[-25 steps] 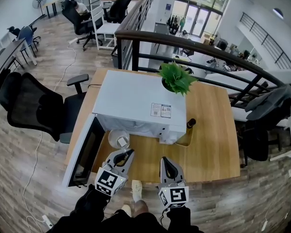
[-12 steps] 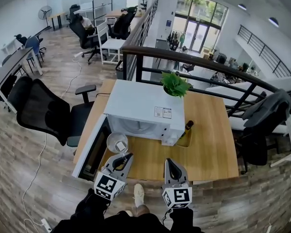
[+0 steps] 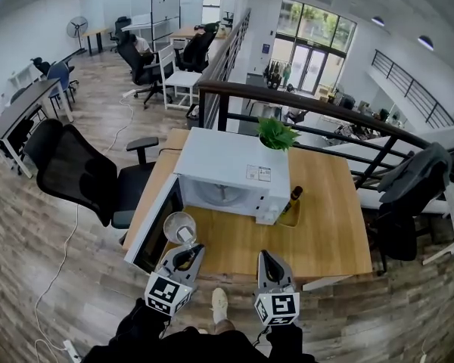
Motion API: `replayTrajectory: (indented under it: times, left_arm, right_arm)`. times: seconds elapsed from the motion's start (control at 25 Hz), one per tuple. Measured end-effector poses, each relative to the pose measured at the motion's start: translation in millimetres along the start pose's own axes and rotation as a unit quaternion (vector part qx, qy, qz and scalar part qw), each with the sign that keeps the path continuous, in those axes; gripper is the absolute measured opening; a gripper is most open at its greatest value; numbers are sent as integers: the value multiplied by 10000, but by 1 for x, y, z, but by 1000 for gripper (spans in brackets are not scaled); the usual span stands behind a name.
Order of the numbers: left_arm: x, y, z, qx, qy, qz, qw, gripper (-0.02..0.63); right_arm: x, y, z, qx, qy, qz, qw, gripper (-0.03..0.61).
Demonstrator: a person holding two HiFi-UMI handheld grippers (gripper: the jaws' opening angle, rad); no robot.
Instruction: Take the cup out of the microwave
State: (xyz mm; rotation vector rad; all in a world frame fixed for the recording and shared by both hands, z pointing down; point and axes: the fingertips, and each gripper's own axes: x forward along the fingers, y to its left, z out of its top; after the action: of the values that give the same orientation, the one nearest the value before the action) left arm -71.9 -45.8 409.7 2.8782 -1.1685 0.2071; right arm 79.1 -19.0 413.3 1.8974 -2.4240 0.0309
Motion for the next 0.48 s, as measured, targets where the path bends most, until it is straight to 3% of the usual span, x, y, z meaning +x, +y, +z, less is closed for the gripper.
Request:
replayTrajectory:
  times: [0.48]
  left_arm:
    - [-37,-11,-6,-20,61,15,10000,25]
  right_arm:
    - [-20,23,0,-33,-27,68,10000,15]
